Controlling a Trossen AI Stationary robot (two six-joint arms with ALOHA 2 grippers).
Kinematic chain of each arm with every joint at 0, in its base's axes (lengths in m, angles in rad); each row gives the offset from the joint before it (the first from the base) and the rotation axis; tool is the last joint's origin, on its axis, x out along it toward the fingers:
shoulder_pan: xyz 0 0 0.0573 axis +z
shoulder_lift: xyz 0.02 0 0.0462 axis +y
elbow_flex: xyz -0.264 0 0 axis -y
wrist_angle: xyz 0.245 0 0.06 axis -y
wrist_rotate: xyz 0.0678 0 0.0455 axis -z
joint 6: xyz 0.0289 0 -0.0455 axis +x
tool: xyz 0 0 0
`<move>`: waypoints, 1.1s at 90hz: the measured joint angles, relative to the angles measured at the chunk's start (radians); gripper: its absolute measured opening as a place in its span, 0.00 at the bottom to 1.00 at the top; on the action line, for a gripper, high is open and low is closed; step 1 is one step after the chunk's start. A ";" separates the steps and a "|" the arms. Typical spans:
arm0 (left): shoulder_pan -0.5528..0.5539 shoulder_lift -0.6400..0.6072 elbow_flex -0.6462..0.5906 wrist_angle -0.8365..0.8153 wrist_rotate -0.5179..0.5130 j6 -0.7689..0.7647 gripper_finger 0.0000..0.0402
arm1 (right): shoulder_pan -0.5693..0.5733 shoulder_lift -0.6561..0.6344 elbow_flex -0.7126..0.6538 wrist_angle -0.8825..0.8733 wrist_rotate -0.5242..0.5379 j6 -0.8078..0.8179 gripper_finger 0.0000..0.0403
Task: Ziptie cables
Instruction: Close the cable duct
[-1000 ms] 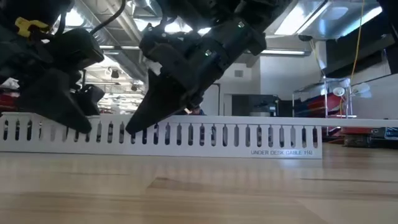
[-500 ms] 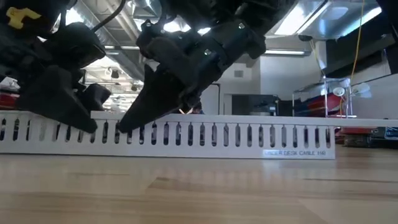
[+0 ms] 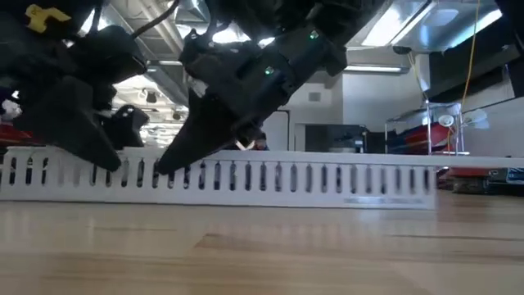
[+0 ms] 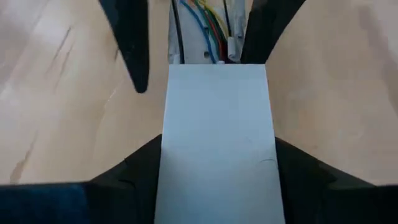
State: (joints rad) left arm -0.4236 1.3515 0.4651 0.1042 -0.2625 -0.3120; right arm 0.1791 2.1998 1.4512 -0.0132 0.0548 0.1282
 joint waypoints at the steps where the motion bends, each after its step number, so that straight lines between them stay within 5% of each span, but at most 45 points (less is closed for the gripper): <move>1: 0.000 -0.007 0.005 -0.019 0.000 -0.005 0.69 | 0.000 0.000 0.001 0.002 0.001 -0.001 0.57; 16: -0.005 -0.084 0.060 -0.220 -0.002 -0.063 0.70 | -0.002 -0.002 0.004 0.013 -0.002 -0.009 0.57; 63: -0.008 -0.104 0.078 -0.335 -0.007 -0.086 0.70 | 0.001 -0.001 -0.004 -0.028 -0.020 -0.003 0.57; 81: -0.039 -0.104 0.051 -0.309 0.008 -0.129 0.70 | 0.002 -0.001 -0.005 -0.027 -0.021 -0.006 0.57; 99: -0.040 -0.090 -0.039 -0.110 -0.002 -0.140 0.67 | 0.002 -0.001 -0.005 -0.027 -0.023 -0.006 0.57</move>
State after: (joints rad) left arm -0.4633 1.2617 0.4259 -0.0055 -0.2649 -0.4519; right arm 0.1810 2.1990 1.4464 -0.0400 0.0322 0.1225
